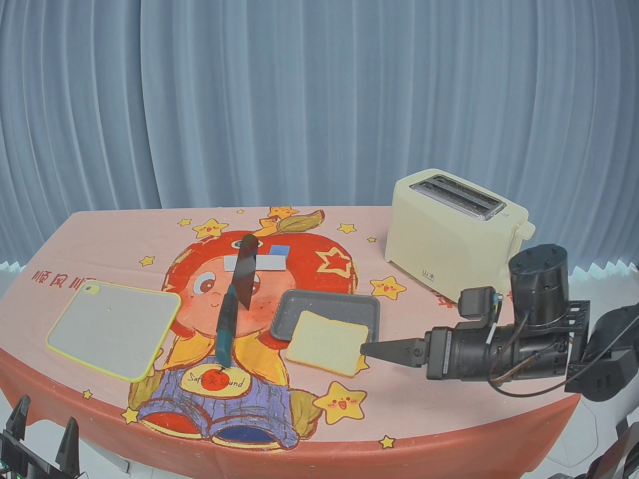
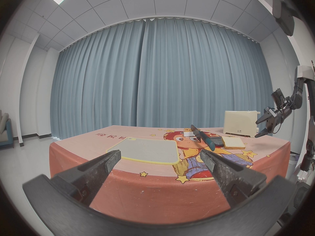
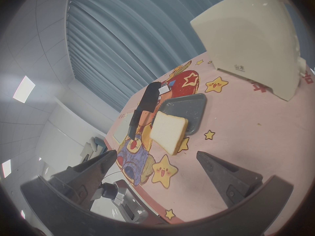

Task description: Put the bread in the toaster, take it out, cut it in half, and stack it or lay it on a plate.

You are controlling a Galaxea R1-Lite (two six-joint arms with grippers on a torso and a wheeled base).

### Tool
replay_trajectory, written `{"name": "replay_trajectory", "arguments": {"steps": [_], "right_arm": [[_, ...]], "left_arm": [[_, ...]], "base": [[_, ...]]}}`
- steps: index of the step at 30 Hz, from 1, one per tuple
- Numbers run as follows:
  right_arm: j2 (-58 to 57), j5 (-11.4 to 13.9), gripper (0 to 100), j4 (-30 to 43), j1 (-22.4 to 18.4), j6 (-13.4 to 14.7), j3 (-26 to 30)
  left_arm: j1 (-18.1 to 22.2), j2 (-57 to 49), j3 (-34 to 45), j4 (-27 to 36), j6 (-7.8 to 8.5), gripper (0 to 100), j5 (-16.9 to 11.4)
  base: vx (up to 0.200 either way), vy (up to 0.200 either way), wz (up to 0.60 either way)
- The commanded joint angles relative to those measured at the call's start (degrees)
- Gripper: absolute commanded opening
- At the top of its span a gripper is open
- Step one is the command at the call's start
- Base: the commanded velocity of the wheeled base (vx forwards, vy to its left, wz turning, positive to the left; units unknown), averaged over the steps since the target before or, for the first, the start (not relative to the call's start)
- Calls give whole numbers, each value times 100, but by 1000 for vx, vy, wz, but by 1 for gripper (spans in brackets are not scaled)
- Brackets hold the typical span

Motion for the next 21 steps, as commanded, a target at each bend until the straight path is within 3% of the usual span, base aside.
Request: {"name": "replay_trajectory", "arguments": {"steps": [1, 3, 21], "right_arm": [[587, -46, 100, -9, 174, 11, -333], [701, -134, 100, -9, 183, 20, -377], [1061, -143, 100, -9, 192, 20, -738]], "left_arm": [[0, -31, 101, -4, -1, 100, 3], [0, -31, 101, -4, -1, 100, 3], [0, -31, 101, -4, -1, 100, 3]], "base": [[0, 0, 0], [0, 0, 0], [0, 0, 0]]}}
